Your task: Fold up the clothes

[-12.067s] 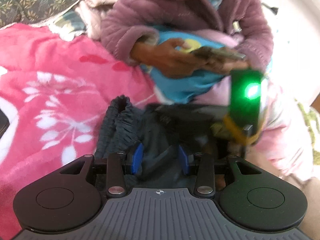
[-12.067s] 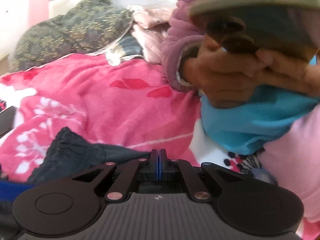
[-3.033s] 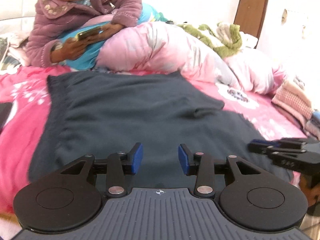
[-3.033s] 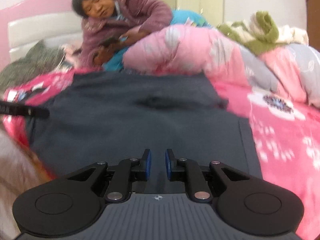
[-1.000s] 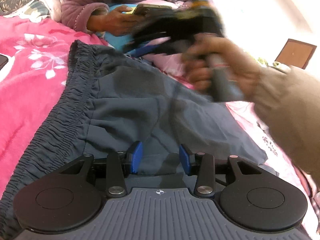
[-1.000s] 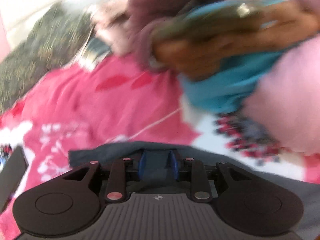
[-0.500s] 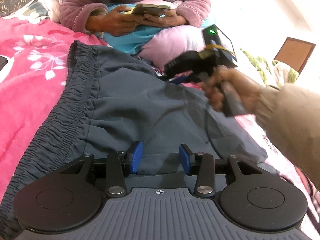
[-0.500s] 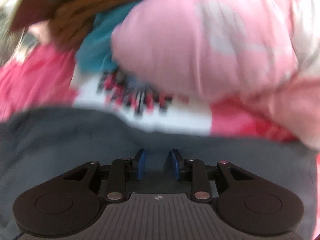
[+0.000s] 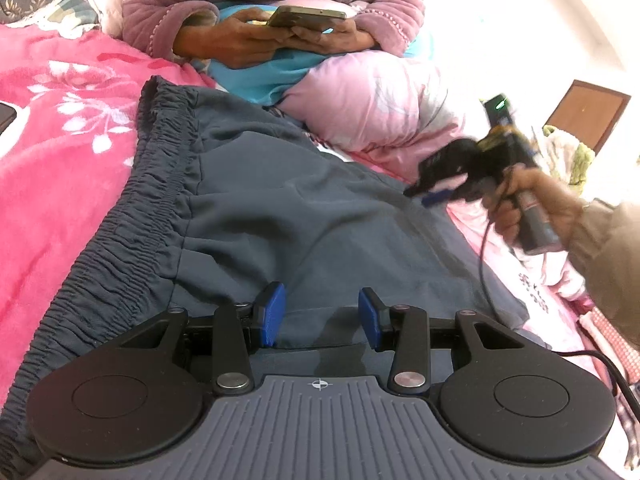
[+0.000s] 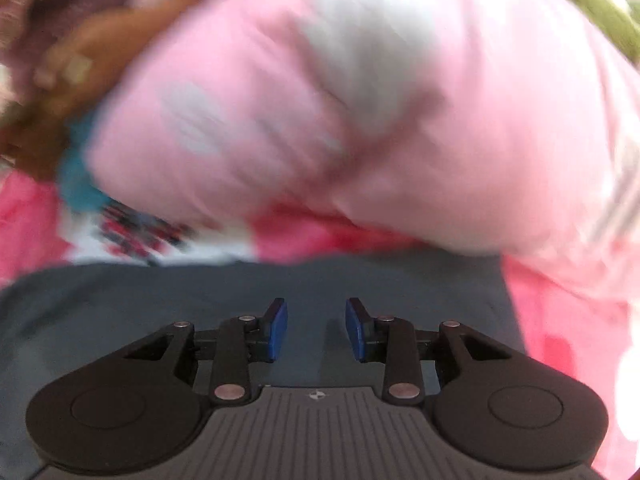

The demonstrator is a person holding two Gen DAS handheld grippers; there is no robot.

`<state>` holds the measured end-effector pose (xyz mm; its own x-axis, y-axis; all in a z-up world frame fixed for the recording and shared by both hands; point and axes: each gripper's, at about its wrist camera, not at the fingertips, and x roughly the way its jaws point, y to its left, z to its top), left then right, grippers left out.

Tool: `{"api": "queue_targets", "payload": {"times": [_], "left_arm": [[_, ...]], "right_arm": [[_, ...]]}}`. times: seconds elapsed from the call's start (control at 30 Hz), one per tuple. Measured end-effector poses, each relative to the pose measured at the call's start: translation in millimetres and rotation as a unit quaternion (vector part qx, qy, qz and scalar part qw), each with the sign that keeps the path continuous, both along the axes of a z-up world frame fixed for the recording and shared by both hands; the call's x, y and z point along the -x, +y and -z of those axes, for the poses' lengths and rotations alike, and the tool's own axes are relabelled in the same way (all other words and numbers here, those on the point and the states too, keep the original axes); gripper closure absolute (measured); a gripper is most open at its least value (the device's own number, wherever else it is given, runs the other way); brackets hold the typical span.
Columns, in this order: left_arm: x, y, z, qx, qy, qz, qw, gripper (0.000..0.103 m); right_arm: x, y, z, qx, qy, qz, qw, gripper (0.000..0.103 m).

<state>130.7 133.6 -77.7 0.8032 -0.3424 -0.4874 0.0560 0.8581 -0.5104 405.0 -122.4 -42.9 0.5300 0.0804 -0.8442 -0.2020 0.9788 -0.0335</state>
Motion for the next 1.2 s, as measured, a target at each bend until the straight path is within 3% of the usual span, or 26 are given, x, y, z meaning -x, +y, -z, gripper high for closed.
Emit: {"api": "queue_targets", "payload": {"times": [0.1, 0.13, 0.27, 0.4, 0.5, 0.7, 0.8, 0.97, 1.1, 1.2], "left_arm": [[0, -3, 0, -0.010, -0.003, -0.001, 0.9999, 0.062], [0, -4, 0, -0.013, -0.004, -0.001, 0.9999, 0.062], [-1, -4, 0, -0.015, -0.003, -0.004, 0.9999, 0.062], [-1, -2, 0, -0.007, 0.001, -0.005, 1.0000, 0.062], [0, -2, 0, -0.007, -0.001, -0.003, 1.0000, 0.062], [5, -5, -5, -0.020, -0.012, -0.003, 0.9997, 0.061], [8, -6, -6, -0.026, -0.018, -0.004, 0.9995, 0.060], [9, -5, -6, -0.030, -0.021, -0.001, 0.9993, 0.060], [10, -6, -7, -0.035, -0.024, -0.003, 0.9991, 0.060], [10, -6, -7, -0.037, -0.026, -0.006, 0.9990, 0.060]], "right_arm": [[-25, -16, 31, 0.000, 0.029, 0.044, 0.999, 0.068], [-33, -19, 36, -0.008, 0.017, 0.053, 0.998, 0.067], [-54, -12, 35, 0.006, -0.023, 0.066, 0.998, 0.062], [-33, -19, 13, -0.005, -0.031, 0.060, 0.998, 0.062], [10, -19, -9, -0.030, -0.028, -0.002, 0.999, 0.062], [103, 14, -11, 0.003, -0.012, -0.158, 0.987, 0.062], [122, 33, 25, 0.035, 0.042, -0.189, 0.980, 0.063], [139, 27, 3, 0.059, 0.084, -0.199, 0.975, 0.063], [134, 38, -11, 0.048, 0.039, -0.188, 0.980, 0.063], [133, 55, -16, -0.017, -0.003, -0.218, 0.976, 0.063]]}}
